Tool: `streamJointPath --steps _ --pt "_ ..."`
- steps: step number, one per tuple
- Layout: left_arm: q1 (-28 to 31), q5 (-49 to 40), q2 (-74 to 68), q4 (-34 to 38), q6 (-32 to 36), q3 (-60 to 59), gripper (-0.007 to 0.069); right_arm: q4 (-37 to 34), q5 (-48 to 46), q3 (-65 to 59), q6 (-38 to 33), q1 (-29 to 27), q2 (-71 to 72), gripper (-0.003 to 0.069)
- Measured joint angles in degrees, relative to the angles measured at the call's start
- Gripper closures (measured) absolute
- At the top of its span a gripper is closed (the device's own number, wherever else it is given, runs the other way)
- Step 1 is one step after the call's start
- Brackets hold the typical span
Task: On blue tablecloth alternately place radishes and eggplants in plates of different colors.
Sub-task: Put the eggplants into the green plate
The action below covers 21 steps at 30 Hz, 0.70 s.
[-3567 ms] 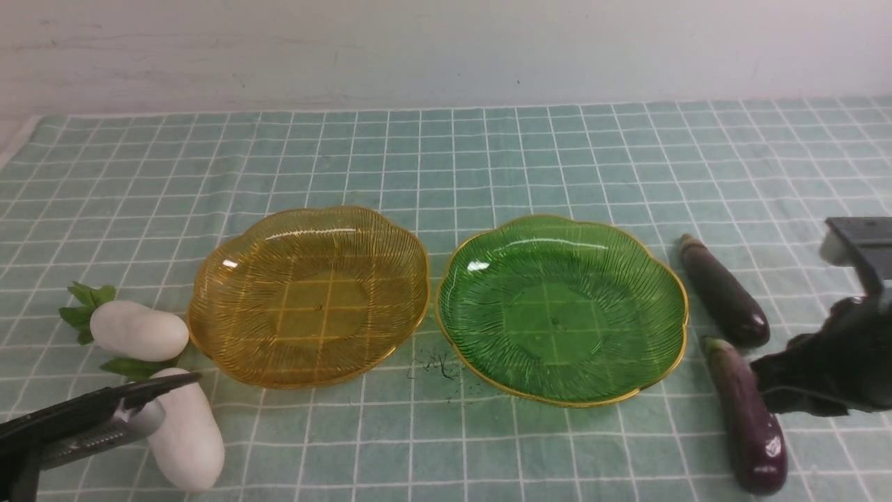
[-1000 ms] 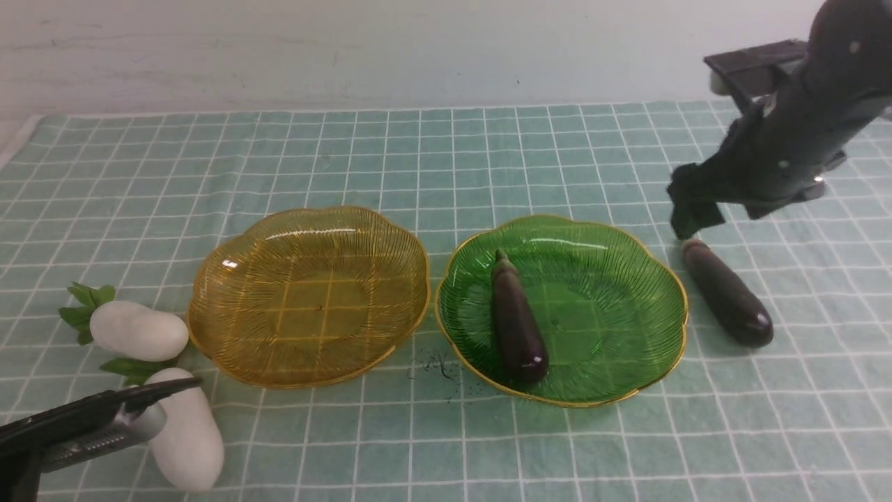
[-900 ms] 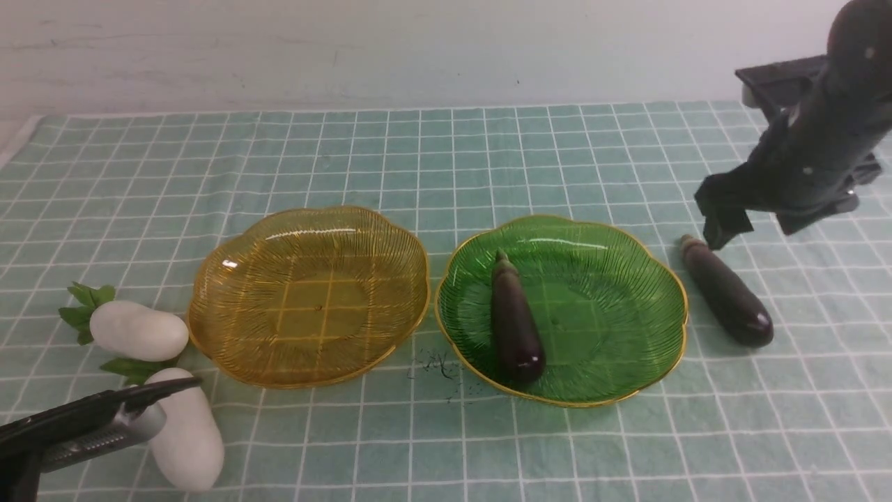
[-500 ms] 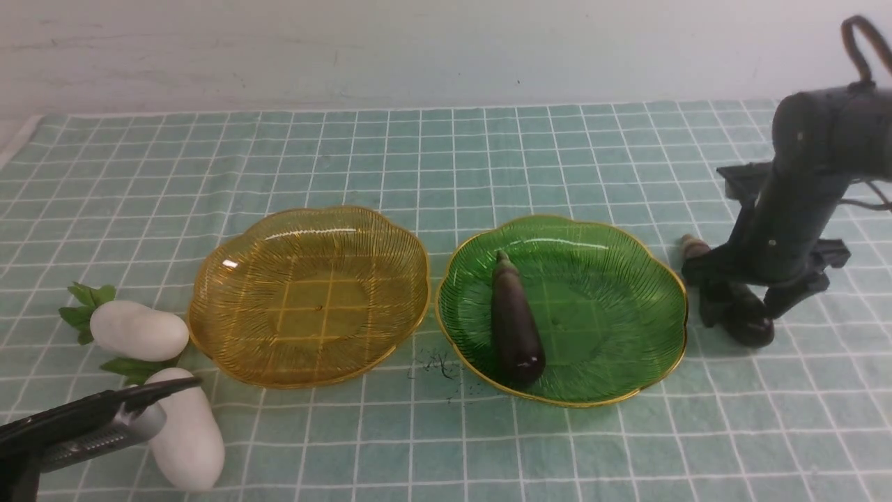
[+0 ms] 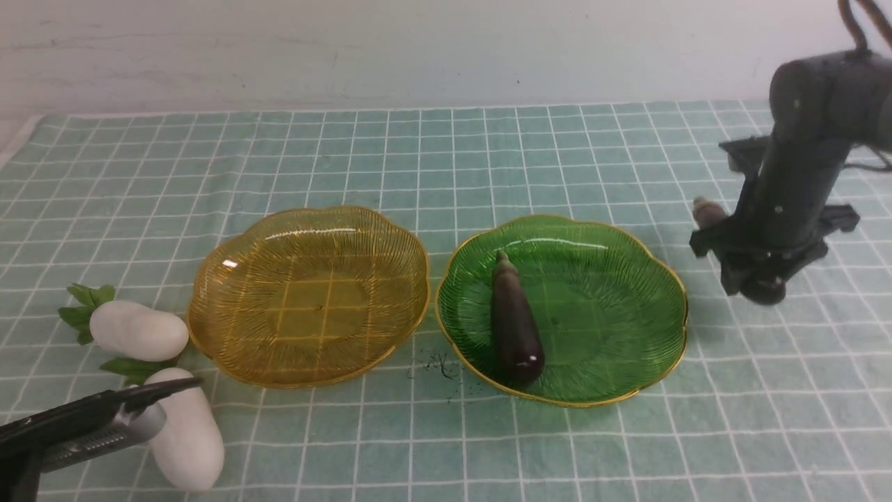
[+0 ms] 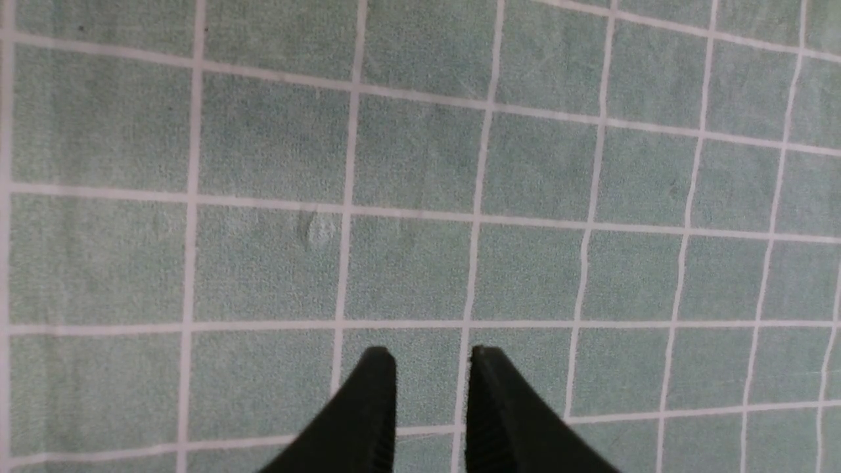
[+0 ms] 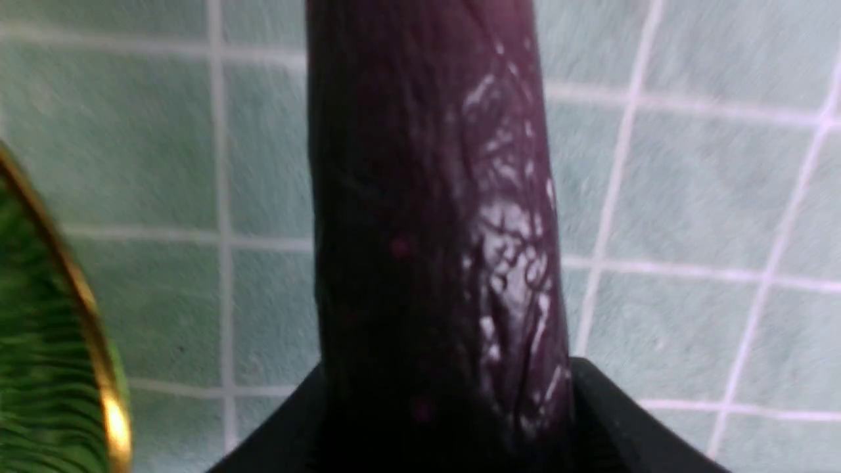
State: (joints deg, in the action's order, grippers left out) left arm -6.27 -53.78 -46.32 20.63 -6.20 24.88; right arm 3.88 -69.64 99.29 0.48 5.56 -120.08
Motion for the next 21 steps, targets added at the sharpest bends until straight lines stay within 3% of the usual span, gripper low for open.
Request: streamJointPath --steps 2,4,5,6,9,21 --pt "0.0 0.0 0.0 0.0 0.0 0.0 0.0481 -2.2 0.0 1.9 0.4 0.0 2.1 0.0302" --pt "0.0 0.0 0.0 0.0 0.0 0.0 0.0481 -10.2 -0.3 2.6 -0.1 0.0 4.9 0.0302" --pt "0.0 0.0 0.0 0.0 0.0 0.0 0.0481 -10.9 -0.4 2.6 -0.1 0.0 5.1 0.0302" --pt "0.0 0.0 0.0 0.0 0.0 0.0 0.0481 -18.1 -0.8 2.6 -3.2 0.4 5.9 0.0302" --pt "0.0 -0.1 0.0 0.0 0.0 0.0 0.0481 -24.7 -1.0 2.4 -10.0 2.6 4.9 0.0302" --pt "0.0 -0.2 0.0 0.0 0.0 0.0 0.0470 -23.2 -1.0 2.0 -12.1 10.3 -2.6 0.0295"
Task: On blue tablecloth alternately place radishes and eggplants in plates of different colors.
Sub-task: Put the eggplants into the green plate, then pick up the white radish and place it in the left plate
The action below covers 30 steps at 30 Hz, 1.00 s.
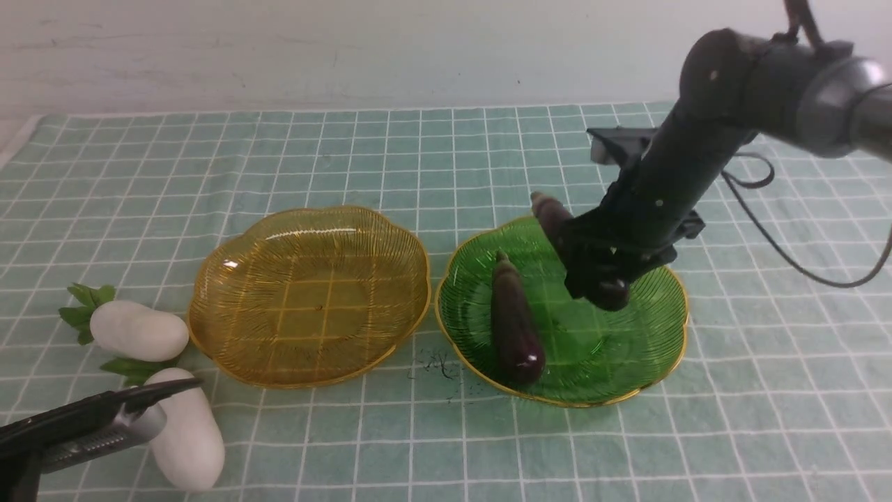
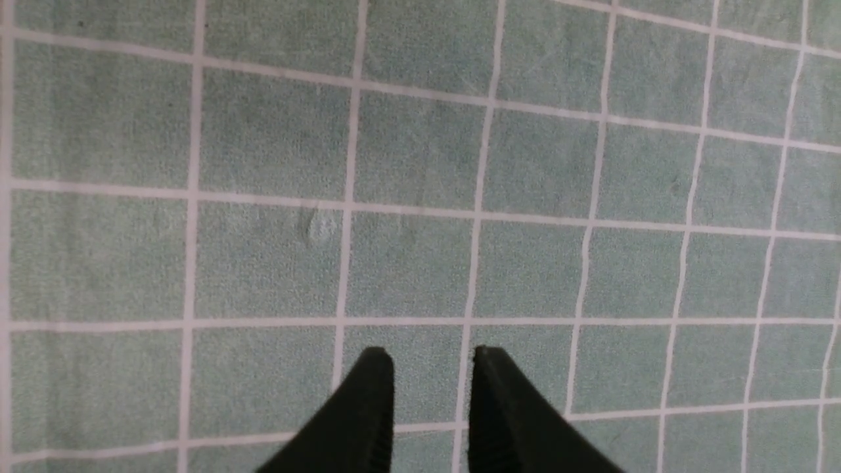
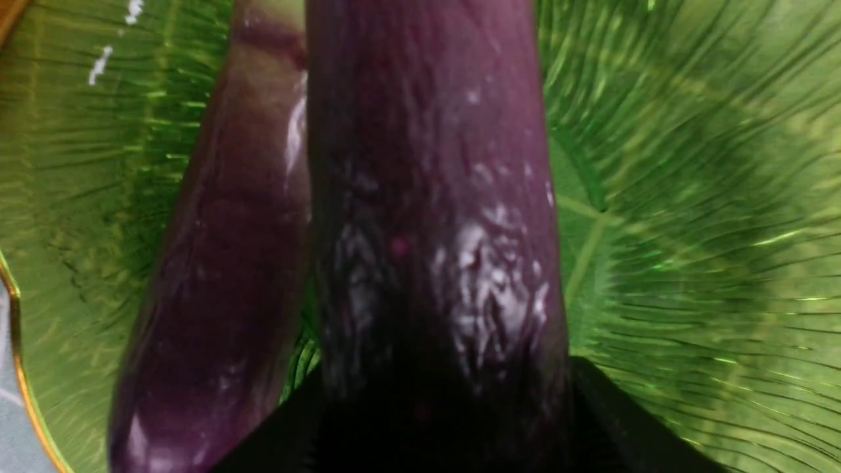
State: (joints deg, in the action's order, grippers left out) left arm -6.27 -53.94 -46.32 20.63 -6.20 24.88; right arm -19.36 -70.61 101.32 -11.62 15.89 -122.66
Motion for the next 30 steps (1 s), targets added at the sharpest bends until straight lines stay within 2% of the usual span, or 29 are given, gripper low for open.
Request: streamJointPath --steps 1,7,11,14,18,22,24,30 --pt "0.0 0.0 0.0 0.0 0.0 0.0 0.0470 0.2 0.0 -0.1 0.7 0.4 -0.6 0.0278" --pt "0.0 0.1 0.0 0.0 0.0 0.0 0.0463 2.8 0.2 -0.1 7.2 1.0 0.0 0.0043" --pt "0.0 0.5 0.0 -0.5 0.3 0.0 0.0450 3.5 0.2 -0.1 9.4 1.0 4.2 -0.0003" --pt "0.0 0.8 0.0 -3.7 -0.5 1.0 0.0427 3.5 0.2 -0.1 9.7 1.0 10.3 0.0008" --pt "0.0 0.0 0.0 -10.0 -4.9 6.0 0.0382 3.6 0.1 -1.3 9.7 1.0 19.2 0.0059" --pt "0.0 -1.4 -1.6 -21.7 -12.4 15.2 0.0310 3.6 -0.4 -8.0 9.5 1.0 35.4 0.0147" --pt "0.0 -1.4 -2.8 -24.9 -14.2 17.1 0.0288 3.7 -0.8 -10.8 9.4 1.0 40.2 0.0175" --pt "0.0 1.4 -11.6 -27.5 -17.7 19.0 0.0175 4.1 -1.6 -23.9 7.5 1.0 57.6 0.0249"
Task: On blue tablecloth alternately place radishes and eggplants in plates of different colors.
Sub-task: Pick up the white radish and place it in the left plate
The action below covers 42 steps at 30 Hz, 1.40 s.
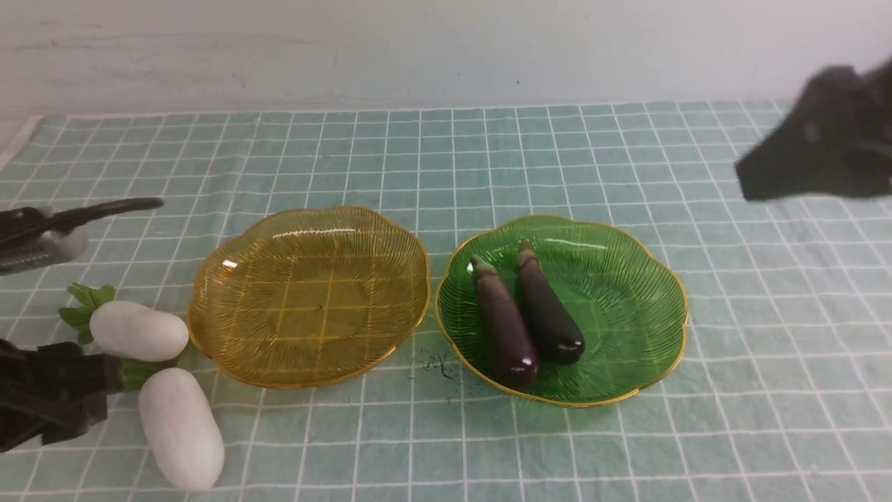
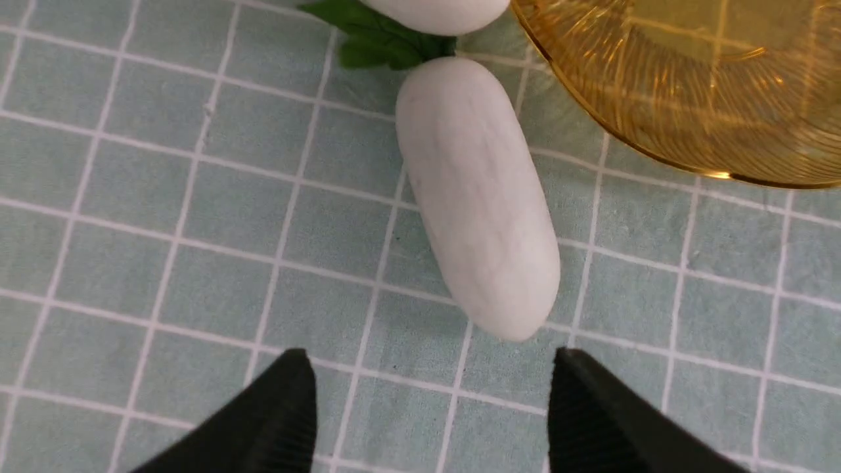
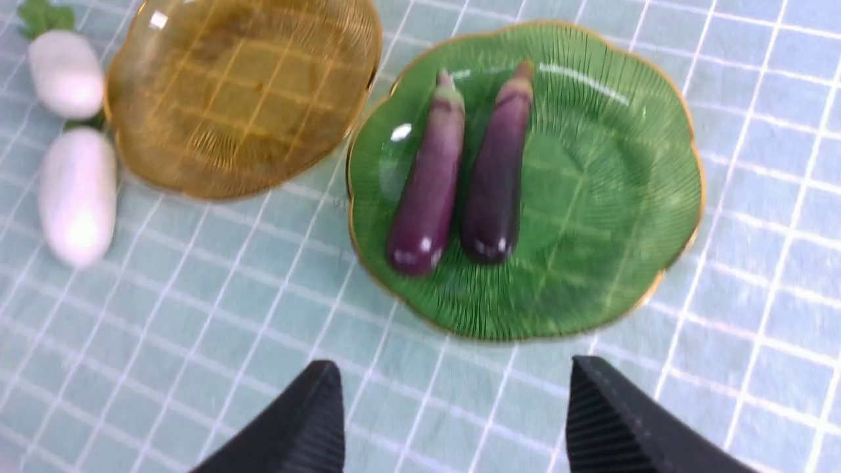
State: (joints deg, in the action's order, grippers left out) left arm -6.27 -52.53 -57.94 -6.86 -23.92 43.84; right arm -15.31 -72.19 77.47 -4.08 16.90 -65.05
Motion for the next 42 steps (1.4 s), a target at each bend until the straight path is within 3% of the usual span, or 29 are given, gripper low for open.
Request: streamJointPath --steps 5,11,23,28,34,38,42 --pt "0.0 5.7 -9.4 0.1 -0.9 0.1 0.0100 0.8 -0.4 -11.4 -0.9 0.0 13.5 0.0281" --pt "0.0 11.7 -17.1 2.1 -0.9 0.2 0.0086 5.5 1.8 -21.3 -0.9 0.0 25.4 0.0288" --pt "0.0 19.0 -32.5 3.8 -1.9 0.4 0.0086 9.9 -0.6 -23.2 -0.9 0.0 27.7 0.0289" --pt "0.0 15.8 -34.7 2.2 -2.2 0.4 0.0149 10.0 -0.6 -23.2 -0.9 0.0 27.7 0.0289" --pt "0.0 0.8 -30.0 -5.3 -3.4 3.5 0.0169 10.0 -0.6 -23.2 -0.9 0.0 27.7 0.0289" --pt "0.0 -8.6 -22.5 -5.1 -2.8 8.9 0.0169 10.0 -0.6 -23.2 -0.9 0.0 27.7 0.0289" --pt "0.0 -9.8 -18.1 -1.2 -2.6 13.4 0.0169 10.0 -0.3 -23.2 -0.9 0.0 27.7 0.0289"
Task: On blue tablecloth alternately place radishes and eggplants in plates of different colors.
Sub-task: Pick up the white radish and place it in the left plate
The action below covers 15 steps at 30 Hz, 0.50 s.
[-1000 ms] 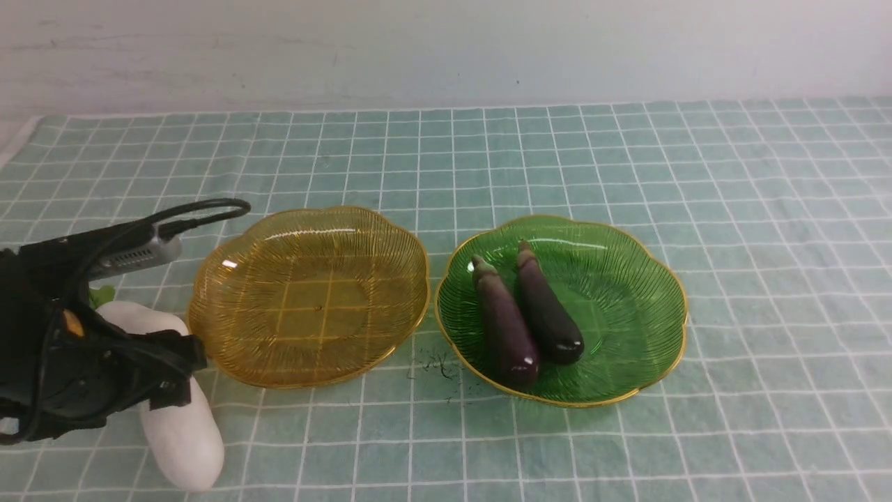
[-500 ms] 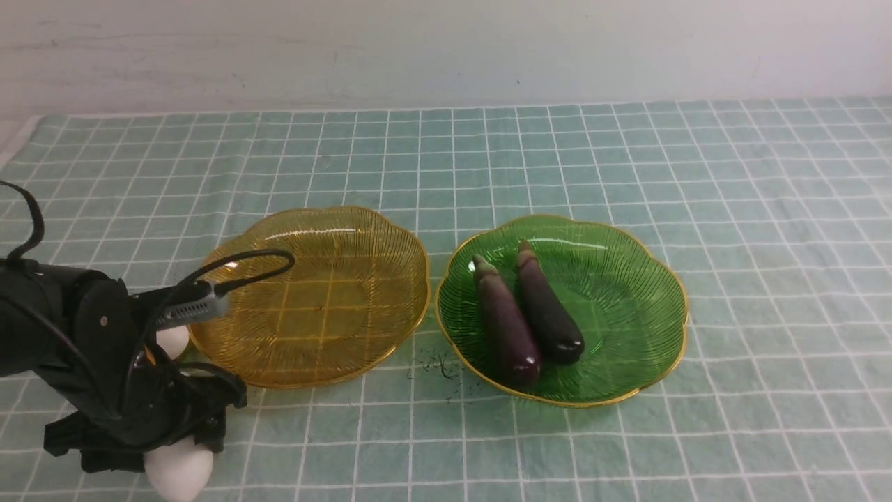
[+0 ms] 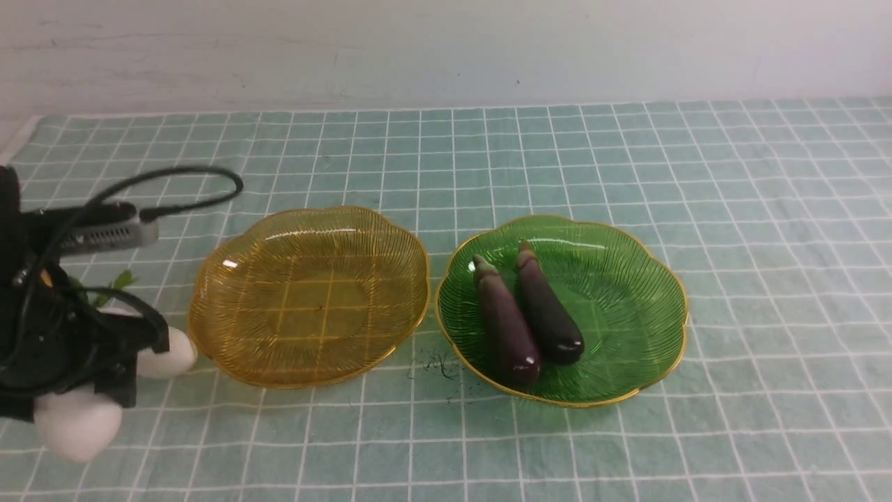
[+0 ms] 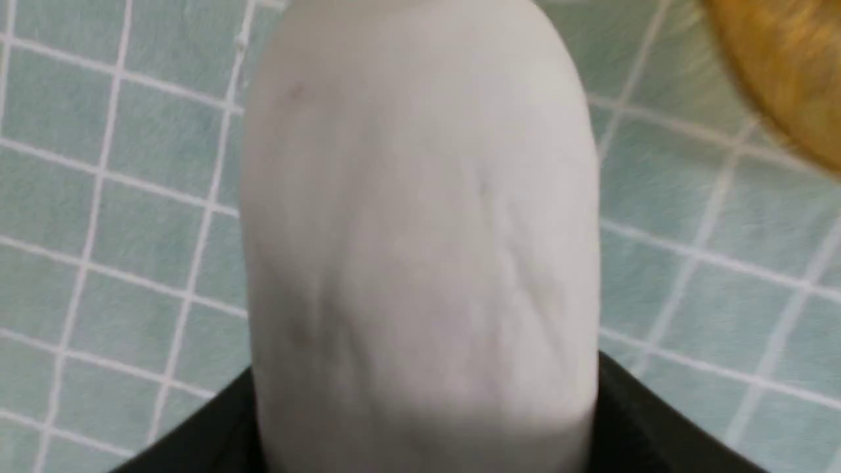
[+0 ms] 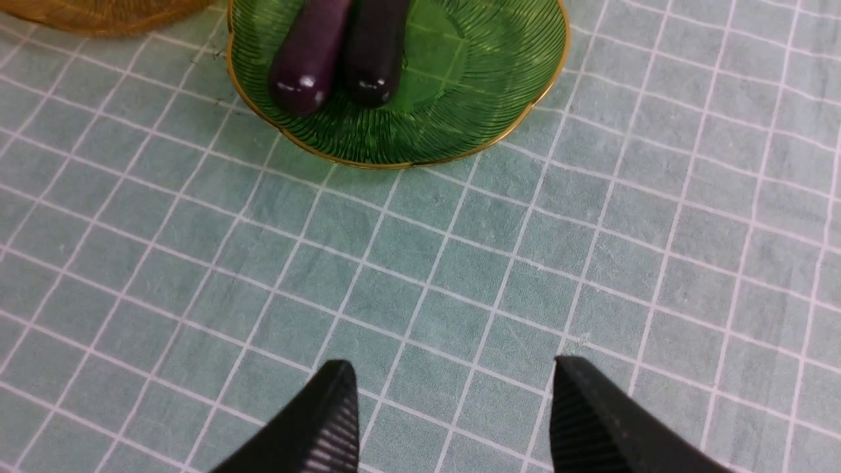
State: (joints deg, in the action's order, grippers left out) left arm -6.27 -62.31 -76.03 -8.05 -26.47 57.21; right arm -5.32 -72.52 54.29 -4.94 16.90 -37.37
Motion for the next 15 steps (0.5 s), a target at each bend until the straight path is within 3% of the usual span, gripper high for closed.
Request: streamJointPath --steps 4,5,7,15 --pt "0.0 3.7 0.3 7.3 2.4 3.3 0.0169 0.0 1.3 0.0 0.0 0.0 0.0 0.0289" --pt "0.0 7.4 -1.6 13.2 5.6 5.2 0.0169 0.0 1.8 0.0 0.0 0.0 0.0 0.0289" --pt "0.0 10.9 -4.5 17.1 8.4 7.0 0.0169 0.0 2.1 0.0 0.0 0.0 0.0 0.0289" --pt "0.0 21.0 -17.7 23.5 10.9 12.2 0.0169 0.0 2.4 0.0 0.0 0.0 0.0 0.0289"
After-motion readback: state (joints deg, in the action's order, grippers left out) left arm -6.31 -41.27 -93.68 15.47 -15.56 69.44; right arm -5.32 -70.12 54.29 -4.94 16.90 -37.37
